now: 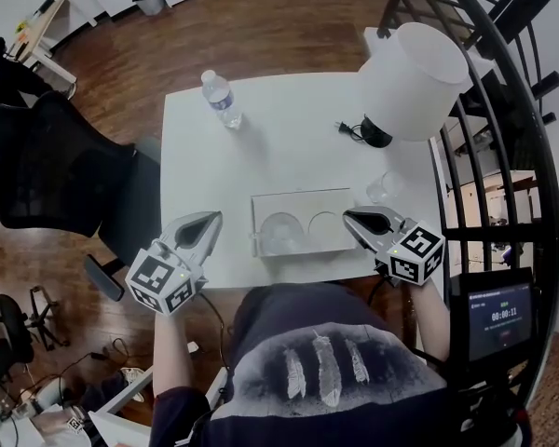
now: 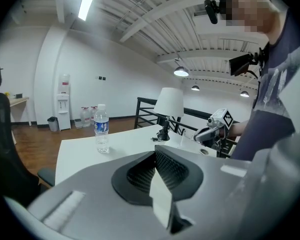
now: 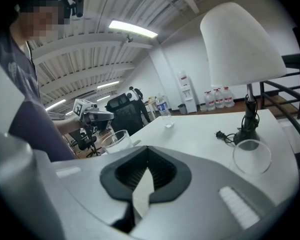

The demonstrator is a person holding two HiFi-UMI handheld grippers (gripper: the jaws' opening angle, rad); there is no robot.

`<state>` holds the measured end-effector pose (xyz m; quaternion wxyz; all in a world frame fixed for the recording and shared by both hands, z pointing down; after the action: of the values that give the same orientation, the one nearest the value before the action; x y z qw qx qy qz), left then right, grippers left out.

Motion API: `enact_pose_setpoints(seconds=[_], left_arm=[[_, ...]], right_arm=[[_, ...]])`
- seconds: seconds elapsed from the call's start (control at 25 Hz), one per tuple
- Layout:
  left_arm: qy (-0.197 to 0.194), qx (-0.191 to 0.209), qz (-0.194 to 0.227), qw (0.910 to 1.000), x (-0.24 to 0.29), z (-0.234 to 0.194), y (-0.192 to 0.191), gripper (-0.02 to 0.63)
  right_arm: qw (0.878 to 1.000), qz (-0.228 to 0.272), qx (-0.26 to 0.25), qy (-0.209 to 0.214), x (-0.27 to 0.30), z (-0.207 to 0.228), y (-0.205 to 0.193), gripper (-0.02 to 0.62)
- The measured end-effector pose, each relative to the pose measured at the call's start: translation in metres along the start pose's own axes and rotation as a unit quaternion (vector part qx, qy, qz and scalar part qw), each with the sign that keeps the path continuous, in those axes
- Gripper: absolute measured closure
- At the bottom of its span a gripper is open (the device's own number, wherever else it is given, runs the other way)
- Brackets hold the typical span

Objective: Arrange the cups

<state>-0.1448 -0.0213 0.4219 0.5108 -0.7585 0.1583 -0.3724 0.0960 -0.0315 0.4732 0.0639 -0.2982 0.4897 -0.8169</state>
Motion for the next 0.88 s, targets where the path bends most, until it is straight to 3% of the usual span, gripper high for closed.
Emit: enact_pose_setpoints(seconds=[0.36,0.6,0.88], left_arm=[[0.003,0.019,-0.007,0.9998,0.003,0.002,-0.004,0.592],[0.031,0.01,0.002,0.9995,-0.004,-0.003,-0.004,0.591],[0.037,0.004,-0.008,0.9993,-0.009,-0.004,-0.014,0.591]], right_arm=[[1.0,0.004,-0.006,0.003,0.004,0.0,0.006,0.592],[1.0,0.0,-0.006,0.009,0.006,-0.002,0.006,0.592],[1.0,-0.001,-0.006,0.012,0.01,-0.006,0.006,0.592]])
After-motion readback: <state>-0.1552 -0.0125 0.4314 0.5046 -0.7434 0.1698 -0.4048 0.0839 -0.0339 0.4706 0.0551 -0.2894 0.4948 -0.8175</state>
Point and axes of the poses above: the fingertips, and each gripper's own axes: x forward along the fingers, z to its right, y out of its top, the point moved 1 cm from there along -x, backward along the fingers, and after that the axes turned 2 degrees about -y, right-handed, at the moved point
